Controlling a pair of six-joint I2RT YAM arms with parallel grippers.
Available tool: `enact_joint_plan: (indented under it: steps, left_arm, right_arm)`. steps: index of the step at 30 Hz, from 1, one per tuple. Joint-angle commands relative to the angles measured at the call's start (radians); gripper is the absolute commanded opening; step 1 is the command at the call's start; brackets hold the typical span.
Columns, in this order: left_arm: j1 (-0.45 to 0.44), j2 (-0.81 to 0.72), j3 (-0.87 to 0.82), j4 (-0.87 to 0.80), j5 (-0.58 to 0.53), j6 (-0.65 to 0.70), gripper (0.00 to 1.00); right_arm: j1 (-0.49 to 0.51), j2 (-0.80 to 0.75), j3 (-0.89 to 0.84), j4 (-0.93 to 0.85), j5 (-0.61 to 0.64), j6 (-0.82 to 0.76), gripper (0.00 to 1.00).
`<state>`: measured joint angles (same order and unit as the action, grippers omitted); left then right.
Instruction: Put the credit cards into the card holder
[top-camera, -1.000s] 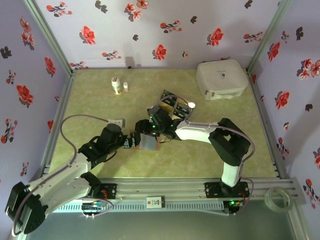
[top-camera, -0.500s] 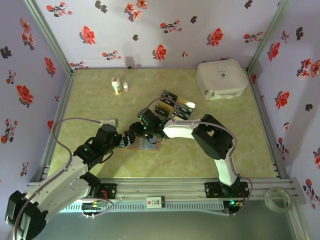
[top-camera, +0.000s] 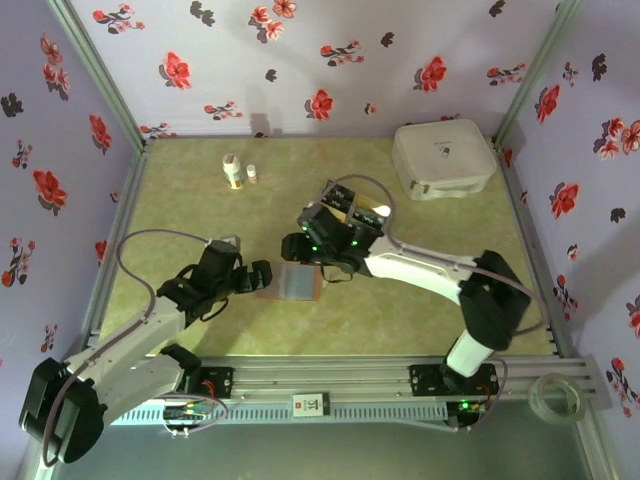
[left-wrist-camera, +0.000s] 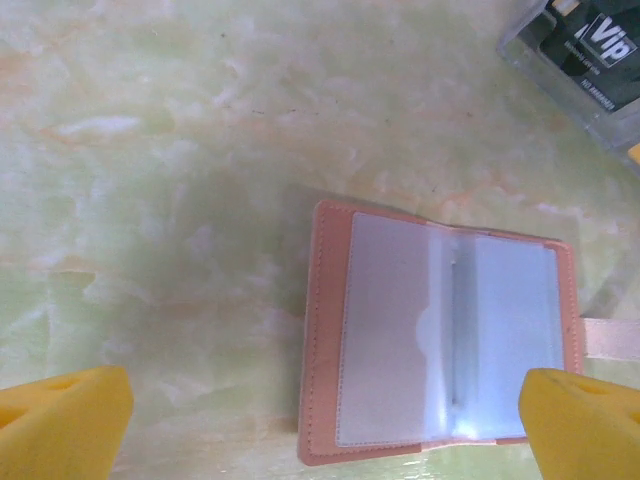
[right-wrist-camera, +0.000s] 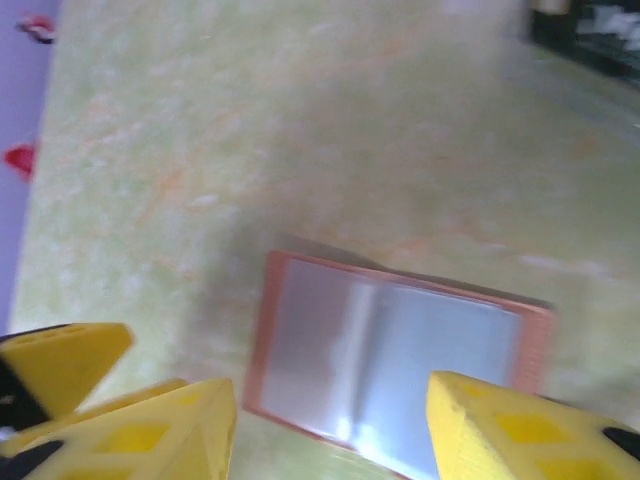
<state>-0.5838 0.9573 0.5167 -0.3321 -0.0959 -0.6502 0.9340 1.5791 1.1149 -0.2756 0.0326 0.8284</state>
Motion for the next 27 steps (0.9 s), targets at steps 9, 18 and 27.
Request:
enact_joint_plan:
  steps: [9,18,27]
  left_arm:
    - [0.009,0.103,0.028,0.049,0.02,0.03,1.0]
    - [0.008,0.171,0.025,0.095,0.033,0.005,1.0]
    - [0.009,0.201,0.045,0.105,0.041,0.001,1.0]
  right_arm:
    - [-0.06,0.034,-0.144,-0.064,0.117,-0.054,0.55]
    - [-0.121,0.016,-0.241,-0.054,0.122,-0.083,0.52]
    - [-0.152,-0.118,-0.201,-0.089,0.093,-0.174,0.52]
